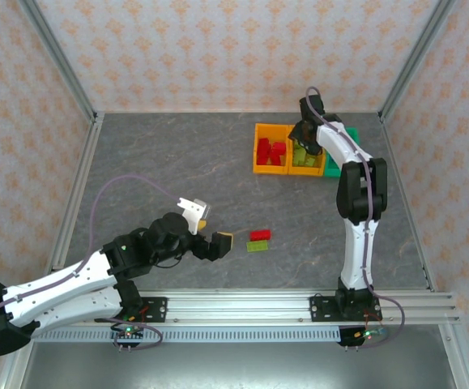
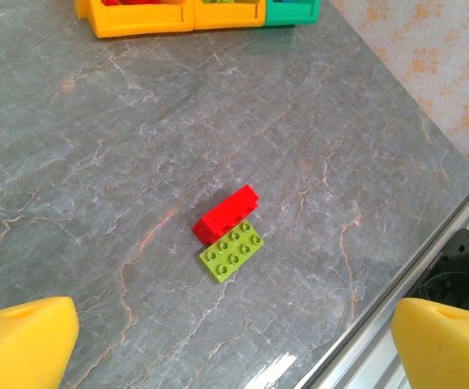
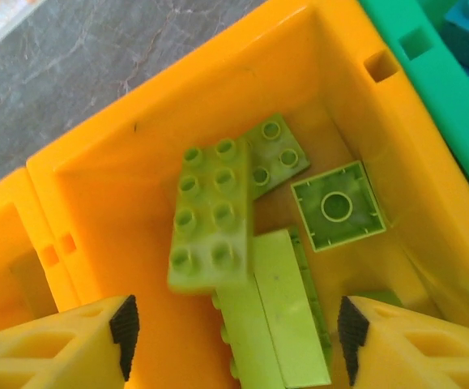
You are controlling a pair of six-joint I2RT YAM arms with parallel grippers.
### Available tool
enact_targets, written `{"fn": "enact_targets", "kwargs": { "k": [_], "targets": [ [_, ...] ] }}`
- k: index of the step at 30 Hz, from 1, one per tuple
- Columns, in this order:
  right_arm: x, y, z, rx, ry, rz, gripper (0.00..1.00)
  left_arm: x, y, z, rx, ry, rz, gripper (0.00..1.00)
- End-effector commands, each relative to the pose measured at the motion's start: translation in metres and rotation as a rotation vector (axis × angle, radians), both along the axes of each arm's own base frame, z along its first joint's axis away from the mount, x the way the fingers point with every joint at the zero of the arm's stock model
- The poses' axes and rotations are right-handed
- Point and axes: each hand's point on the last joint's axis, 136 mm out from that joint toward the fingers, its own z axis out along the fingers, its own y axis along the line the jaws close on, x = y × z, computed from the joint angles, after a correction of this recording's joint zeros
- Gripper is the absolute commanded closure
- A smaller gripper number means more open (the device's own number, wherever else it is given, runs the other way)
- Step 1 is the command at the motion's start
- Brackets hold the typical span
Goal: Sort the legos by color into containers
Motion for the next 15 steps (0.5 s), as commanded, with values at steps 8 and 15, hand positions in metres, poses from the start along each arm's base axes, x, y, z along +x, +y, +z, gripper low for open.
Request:
{"fn": "enact_targets", "kwargs": {
  "k": [8, 15],
  "targets": [
    [-0.121, 0.010, 0.105, 0.019, -0.192, 0.107, 0.30, -0.003, 0.015, -0.004, 0.103, -0.030, -0.007, 0.00],
    [-0.236, 0.065, 0.092, 0.072, -0.147, 0.420, 0.25, -0.042, -0.004, 0.008, 0.103, -0.088, -0.333, 0.00]
  ]
}}
